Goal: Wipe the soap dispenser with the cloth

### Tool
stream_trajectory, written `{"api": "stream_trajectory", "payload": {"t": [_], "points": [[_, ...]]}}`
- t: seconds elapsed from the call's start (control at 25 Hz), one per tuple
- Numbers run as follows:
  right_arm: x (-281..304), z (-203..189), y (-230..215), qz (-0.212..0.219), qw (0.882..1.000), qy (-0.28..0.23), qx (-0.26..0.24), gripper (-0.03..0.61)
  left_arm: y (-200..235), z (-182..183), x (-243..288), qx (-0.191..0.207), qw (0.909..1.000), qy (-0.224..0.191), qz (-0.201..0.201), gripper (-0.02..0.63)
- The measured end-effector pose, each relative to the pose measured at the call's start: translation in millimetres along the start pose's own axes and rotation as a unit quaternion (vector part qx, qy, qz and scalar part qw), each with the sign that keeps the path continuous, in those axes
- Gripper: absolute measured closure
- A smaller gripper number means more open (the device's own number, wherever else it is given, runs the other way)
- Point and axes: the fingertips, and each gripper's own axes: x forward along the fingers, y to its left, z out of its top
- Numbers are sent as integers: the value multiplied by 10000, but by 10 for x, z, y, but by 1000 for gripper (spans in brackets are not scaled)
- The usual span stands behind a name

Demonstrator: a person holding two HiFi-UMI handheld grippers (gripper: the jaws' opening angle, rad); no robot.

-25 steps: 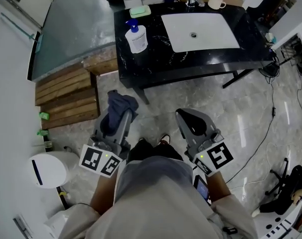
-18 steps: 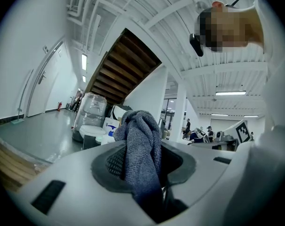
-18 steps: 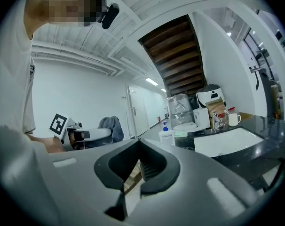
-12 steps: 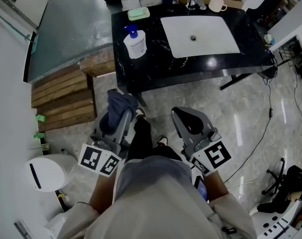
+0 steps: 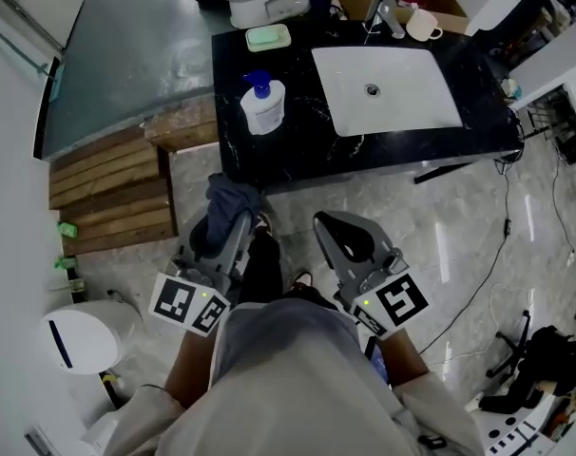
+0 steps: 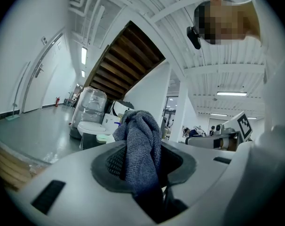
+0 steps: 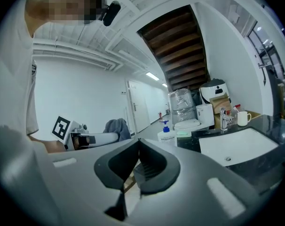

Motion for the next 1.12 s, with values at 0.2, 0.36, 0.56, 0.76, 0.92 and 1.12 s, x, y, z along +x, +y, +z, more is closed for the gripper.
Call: {"api": "stream_trajectory", "payload": {"t": [0.2, 0.36, 0.56, 0.76, 0.92, 1.12], "points": [[335, 40, -165, 39, 9999, 129, 37, 575, 262, -8, 231, -73, 9999, 143, -35, 477], [635, 112, -282, 113, 9998, 164, 15, 575, 470, 52, 419, -65, 9998, 170, -83, 477], [1000, 215, -413, 203, 9995, 224, -80, 575, 722, 138, 623, -114, 9997, 163, -134, 477], [1317, 311, -565, 111, 9993, 293, -188, 560, 941, 189, 766, -152, 9994, 203, -218, 477], [1560, 387, -670, -38, 9990, 320, -308, 537, 1103, 230, 859, -160, 9991, 218, -340, 477], [1840, 446, -787, -318, 9974, 381, -516, 471, 1261, 298, 964, -134, 9979, 227, -586, 477]]}}
